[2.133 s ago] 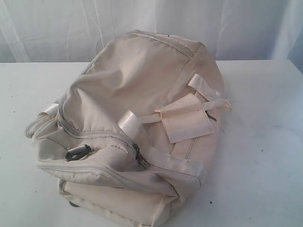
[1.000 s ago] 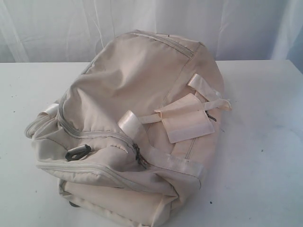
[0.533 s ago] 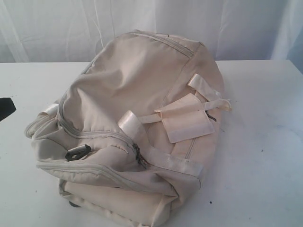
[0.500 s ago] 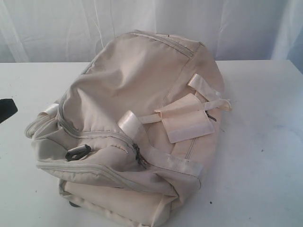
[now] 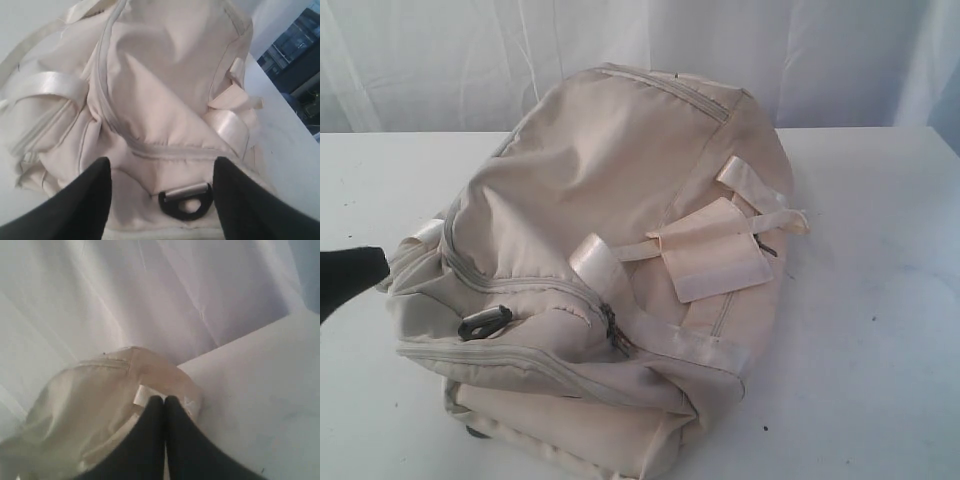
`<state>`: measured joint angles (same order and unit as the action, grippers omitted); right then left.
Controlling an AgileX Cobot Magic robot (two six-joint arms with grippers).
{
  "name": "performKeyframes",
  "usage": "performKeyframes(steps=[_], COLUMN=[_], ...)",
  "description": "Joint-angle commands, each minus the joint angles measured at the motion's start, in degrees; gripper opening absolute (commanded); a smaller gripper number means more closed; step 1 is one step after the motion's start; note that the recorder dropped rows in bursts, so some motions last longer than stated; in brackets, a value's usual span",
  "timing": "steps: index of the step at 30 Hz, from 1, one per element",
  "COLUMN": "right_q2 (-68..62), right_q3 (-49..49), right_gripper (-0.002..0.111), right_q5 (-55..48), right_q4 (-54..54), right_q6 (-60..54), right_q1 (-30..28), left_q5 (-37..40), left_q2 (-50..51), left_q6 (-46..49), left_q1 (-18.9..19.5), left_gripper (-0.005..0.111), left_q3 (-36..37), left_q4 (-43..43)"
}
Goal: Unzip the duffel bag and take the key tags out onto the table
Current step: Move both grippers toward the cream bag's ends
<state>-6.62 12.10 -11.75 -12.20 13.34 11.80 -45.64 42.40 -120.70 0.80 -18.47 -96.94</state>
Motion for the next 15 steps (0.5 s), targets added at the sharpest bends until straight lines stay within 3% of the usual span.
performKeyframes(steps=[1,8,15], right_q2=[-12.87,-36.69,-49.53], right_q3=[8.06,22.35,28.68], right_gripper=[0.0,0.0,0.0], right_q5=[-1.03,-10.03,-10.37], right_q4=[-1.0,-1.81,-16.76], right_q6=[-13.34,-20.72,-20.71], right_q1=[1.81,4.06,4.18], left_q5=[-1.28,-7.0,-9.16], left_q2=[3.25,4.66,5.07], left_q6=[-0.32,-0.32,-0.32], left_q1=[-0.22,-0.22,-0.22], left_gripper=[0.062,0.062,0.062], left_q3=[4.16,9.43,12.78], left_q4=[0.18,9.78,18.71])
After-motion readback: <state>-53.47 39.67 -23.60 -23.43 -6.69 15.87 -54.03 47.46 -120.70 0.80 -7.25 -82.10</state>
